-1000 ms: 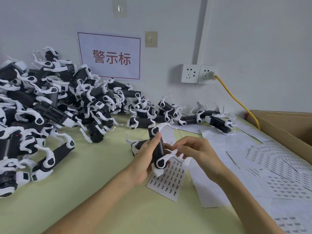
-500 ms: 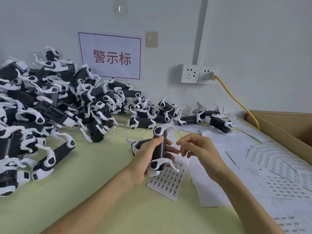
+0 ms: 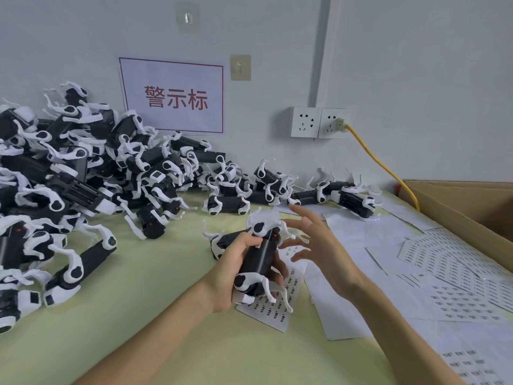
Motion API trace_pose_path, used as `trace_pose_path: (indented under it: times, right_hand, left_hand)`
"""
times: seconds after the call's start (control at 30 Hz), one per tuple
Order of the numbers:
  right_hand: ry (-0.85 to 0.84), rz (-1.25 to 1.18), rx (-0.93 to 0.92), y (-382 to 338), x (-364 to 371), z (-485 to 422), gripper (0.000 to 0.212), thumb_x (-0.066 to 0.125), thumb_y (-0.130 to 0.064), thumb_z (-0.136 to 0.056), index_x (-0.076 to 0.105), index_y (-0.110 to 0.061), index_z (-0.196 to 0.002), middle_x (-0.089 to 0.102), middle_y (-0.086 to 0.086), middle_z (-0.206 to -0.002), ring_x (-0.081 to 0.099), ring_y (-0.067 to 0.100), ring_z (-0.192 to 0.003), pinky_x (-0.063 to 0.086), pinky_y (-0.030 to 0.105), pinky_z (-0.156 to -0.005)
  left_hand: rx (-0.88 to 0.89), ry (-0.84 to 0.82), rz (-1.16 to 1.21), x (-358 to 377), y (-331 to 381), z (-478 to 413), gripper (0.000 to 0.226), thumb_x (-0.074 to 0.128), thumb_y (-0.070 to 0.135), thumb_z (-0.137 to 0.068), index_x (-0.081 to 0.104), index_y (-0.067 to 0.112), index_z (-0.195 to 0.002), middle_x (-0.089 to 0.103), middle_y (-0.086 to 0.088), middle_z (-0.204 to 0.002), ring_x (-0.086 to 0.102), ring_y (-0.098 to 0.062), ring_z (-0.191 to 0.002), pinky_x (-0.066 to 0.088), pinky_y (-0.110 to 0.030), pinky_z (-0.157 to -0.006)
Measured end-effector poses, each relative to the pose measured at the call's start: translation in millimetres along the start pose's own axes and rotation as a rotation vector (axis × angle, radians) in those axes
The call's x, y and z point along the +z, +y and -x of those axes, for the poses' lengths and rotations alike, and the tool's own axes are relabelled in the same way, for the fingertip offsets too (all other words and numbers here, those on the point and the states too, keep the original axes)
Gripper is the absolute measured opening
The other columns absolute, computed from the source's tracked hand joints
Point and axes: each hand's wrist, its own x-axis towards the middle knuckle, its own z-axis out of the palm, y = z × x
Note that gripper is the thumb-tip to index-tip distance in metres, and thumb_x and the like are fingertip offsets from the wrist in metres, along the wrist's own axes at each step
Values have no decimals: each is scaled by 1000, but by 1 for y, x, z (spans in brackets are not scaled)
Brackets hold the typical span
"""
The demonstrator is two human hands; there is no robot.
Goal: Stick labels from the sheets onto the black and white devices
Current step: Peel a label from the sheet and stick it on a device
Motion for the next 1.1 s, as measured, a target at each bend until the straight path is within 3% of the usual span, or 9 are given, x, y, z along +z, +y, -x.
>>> trace_pose_path:
  times: [0.23,0.33,0.4,0.57,0.7,0.8,0.87,1.0,1.1]
  right_hand:
    - [-84,85,4,-3,3,3,57,46,-69,-85,65,-43,-132,64,-3,-131,68,23,-100,56,37,-84]
    - [-119,87,0,-3,3,4,54,42,-67,-89,72,-35,-119,71,2,-118,67,18,-96,53,32,-76]
    - [-118,83,17,-3,2,5,57,42,-69,-88,72,-29,-115,72,1,-113,67,16,-94,53,30,-70]
    - [-190,137,56,-1,-2,3,48,50,-52,-94,68,-11,-109,70,-2,-95,63,12,-79,45,19,-61]
    - [-135,98,74,4,-5,-1,46,57,-51,-91,57,-5,-94,61,6,-81,55,17,-64,39,24,-55]
    - [121,-146,-40,0,-15,-4,43,55,-49,-91,62,-7,-94,61,12,-80,52,21,-63,43,28,-57]
    - [355,-434,-24,-3,-29,-8,38,56,-44,-94,65,-9,-103,67,11,-83,61,24,-67,50,31,-62]
    - [559,-603,142,-3,-50,-15,38,53,-43,-100,61,-10,-116,70,19,-97,65,27,-67,53,30,-56]
    - [513,-463,374,-3,-56,-11,35,56,-43,-99,58,-11,-111,68,23,-95,59,24,-54,47,26,-47]
  left_hand:
    - [-74,-9,0,7,5,1,48,67,45,-75,73,8,-106,67,-24,-99,69,-30,-77,50,-32,-63]
    - [119,24,-38,-4,-3,0,35,55,11,-101,57,-10,-129,53,3,-89,58,-13,-53,51,-22,-61]
    - [45,-3,-193,-2,-7,-1,14,54,4,-104,64,-3,-98,49,3,-82,56,-10,-45,56,-19,-69]
    - [-153,83,-81,-4,-15,-11,51,92,40,-72,76,8,-109,67,-23,-116,64,-36,-108,42,-56,-111]
    - [-121,112,26,-4,7,-4,51,68,60,-88,80,14,-106,73,-17,-103,71,-32,-91,61,-44,-73]
    - [164,328,146,-5,23,1,49,43,43,-104,71,4,-96,73,-19,-94,71,-34,-78,62,-40,-61]
    - [427,541,-51,-5,29,4,39,42,28,-108,62,8,-81,68,-10,-77,70,-30,-68,58,-34,-53]
    - [928,803,-1351,-22,22,9,14,60,24,-95,67,20,-83,66,13,-83,63,-15,-79,50,-33,-63]
    - [709,687,-1552,-19,16,2,22,73,24,-91,69,23,-112,64,13,-116,59,-14,-108,45,-35,-89]
